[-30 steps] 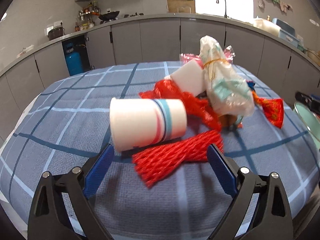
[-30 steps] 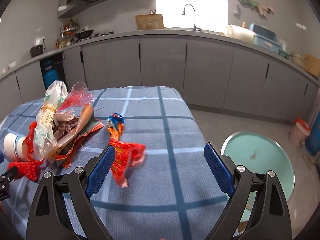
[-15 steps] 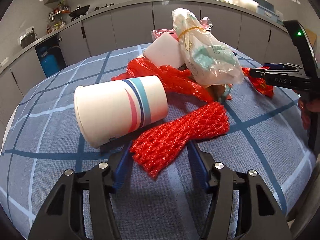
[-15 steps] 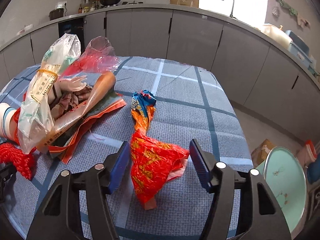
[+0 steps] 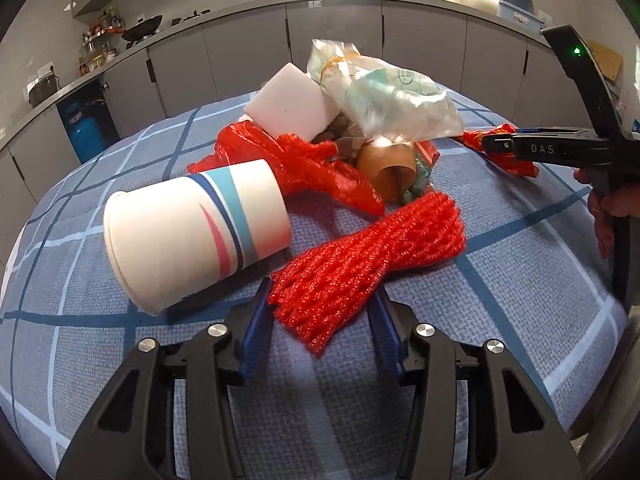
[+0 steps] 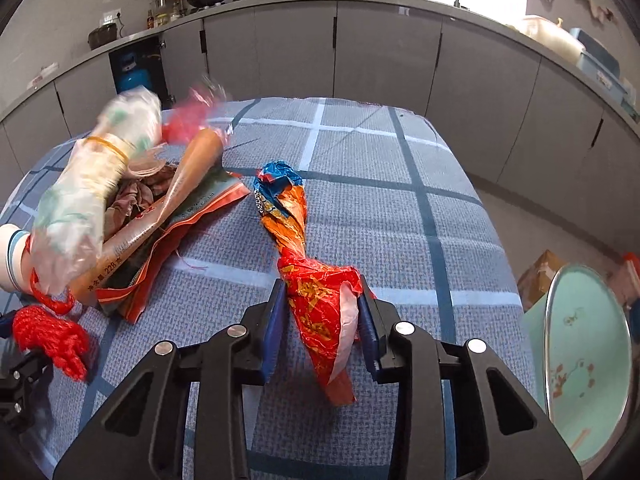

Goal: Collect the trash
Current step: 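Grasp the orange wrapper with the right tool while the left tool grasps the red mesh net, then carry the wrapper and net over the green bin and open both tools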

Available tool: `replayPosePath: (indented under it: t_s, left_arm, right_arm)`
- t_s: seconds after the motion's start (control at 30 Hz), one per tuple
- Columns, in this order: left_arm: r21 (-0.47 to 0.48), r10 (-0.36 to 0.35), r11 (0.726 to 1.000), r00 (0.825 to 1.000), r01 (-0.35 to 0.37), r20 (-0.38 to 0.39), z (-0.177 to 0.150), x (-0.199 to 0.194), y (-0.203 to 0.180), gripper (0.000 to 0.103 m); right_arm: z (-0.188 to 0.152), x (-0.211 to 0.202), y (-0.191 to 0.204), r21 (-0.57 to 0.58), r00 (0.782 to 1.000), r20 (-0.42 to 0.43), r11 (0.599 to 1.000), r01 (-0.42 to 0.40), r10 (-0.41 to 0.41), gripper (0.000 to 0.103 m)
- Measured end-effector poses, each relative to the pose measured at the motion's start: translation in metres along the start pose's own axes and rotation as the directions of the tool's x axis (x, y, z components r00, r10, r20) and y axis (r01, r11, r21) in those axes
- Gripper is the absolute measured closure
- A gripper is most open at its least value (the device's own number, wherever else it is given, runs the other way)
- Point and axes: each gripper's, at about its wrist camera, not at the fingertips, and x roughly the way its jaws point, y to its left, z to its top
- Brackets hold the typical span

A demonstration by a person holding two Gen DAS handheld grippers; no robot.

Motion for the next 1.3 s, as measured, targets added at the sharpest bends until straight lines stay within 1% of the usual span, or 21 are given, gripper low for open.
replayPosePath:
  t_s: [0.13, 0.27, 0.33, 0.63, 0.83, 0.93, 1.03, 1.13, 1.3]
  left_arm:
    - [0.006, 0.008, 1.0, 1.0, -0.008, 0.008, 0.002, 0.001, -0.005, 0.066]
    - [0.031, 0.018, 0.999, 1.0, -0.018, 0.015, -0.001, -0.002, -0.013, 0.072]
    - [0.03, 0.023, 0.999, 1.0, -0.024, 0.019, -0.002, -0.002, -0.013, 0.077]
    - [0.012, 0.035, 0.999, 0.999, -0.035, 0.032, -0.001, -0.003, -0.008, 0.086]
    - [-0.026, 0.009, 1.0, 0.999, -0.008, 0.052, -0.008, -0.007, -0.019, 0.087]
    - [-0.032, 0.028, 0.999, 0.997, -0.026, 0.068, -0.014, -0.009, -0.03, 0.087]
    - [-0.063, 0.023, 0.998, 0.997, -0.018, 0.076, -0.015, -0.01, -0.036, 0.087]
    - [-0.072, 0.014, 0.997, 0.996, -0.008, 0.083, -0.014, -0.011, -0.044, 0.087]
    - [-0.062, 0.005, 0.998, 0.996, 0.001, 0.091, -0.008, -0.011, -0.062, 0.087]
  right_arm:
    - [0.001, -0.002, -0.003, 0.022, 1.0, 0.001, 1.0, -0.003, 0.003, 0.069]
    - [-0.001, -0.004, -0.008, 0.046, 1.0, 0.001, 0.999, -0.005, 0.005, 0.07]
    - [-0.003, -0.006, -0.01, 0.054, 1.0, 0.0, 0.999, -0.005, 0.005, 0.071]
    - [-0.02, -0.026, -0.022, 0.117, 0.999, 0.028, 0.993, -0.035, 0.032, 0.072]
    - [-0.031, -0.038, -0.029, 0.144, 0.998, 0.057, 0.989, -0.044, 0.036, 0.073]
    - [-0.039, -0.042, -0.033, 0.165, 0.997, 0.064, 0.985, -0.052, 0.042, 0.074]
    - [-0.045, -0.048, -0.039, 0.183, 0.996, 0.079, 0.982, -0.055, 0.041, 0.075]
    - [-0.049, -0.058, -0.046, 0.194, 0.994, 0.104, 0.98, -0.051, 0.031, 0.077]
    - [-0.054, -0.07, -0.054, 0.203, 0.99, 0.142, 0.979, -0.029, 0.0, 0.077]
